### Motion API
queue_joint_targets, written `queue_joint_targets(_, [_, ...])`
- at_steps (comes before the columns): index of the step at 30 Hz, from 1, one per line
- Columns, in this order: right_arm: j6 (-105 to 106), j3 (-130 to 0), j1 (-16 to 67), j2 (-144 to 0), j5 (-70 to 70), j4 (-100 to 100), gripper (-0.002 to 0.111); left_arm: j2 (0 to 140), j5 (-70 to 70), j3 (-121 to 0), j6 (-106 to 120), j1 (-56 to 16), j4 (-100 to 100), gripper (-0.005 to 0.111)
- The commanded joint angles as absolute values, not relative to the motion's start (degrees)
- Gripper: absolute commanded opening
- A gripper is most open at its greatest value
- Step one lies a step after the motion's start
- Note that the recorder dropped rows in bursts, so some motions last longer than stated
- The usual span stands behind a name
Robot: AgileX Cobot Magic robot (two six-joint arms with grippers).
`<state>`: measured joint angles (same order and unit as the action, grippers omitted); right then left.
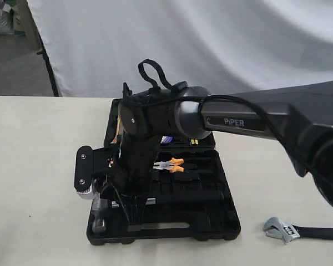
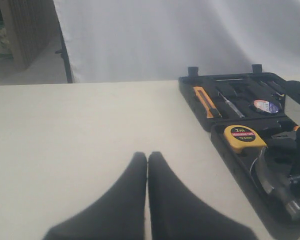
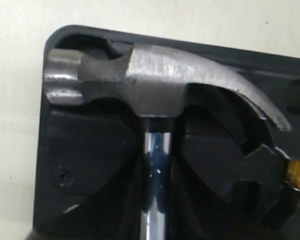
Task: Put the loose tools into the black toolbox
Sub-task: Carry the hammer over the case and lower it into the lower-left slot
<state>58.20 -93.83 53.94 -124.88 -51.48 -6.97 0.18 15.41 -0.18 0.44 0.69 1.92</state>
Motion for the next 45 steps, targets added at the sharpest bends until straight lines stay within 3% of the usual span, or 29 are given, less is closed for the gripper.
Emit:
queue_joint_targets(1, [57.2, -94.0, 54.1, -125.9, -50.6, -6.4, 0.000, 0.0, 15.4, 0.0, 0.0, 0.4, 1.7, 0.001])
queue_joint_targets(45, [50.1, -93.9, 54.1, -127.0, -54.7, 0.0, 0.000, 0.0, 15.4, 0.0, 0.0, 0.4, 1.7, 0.001])
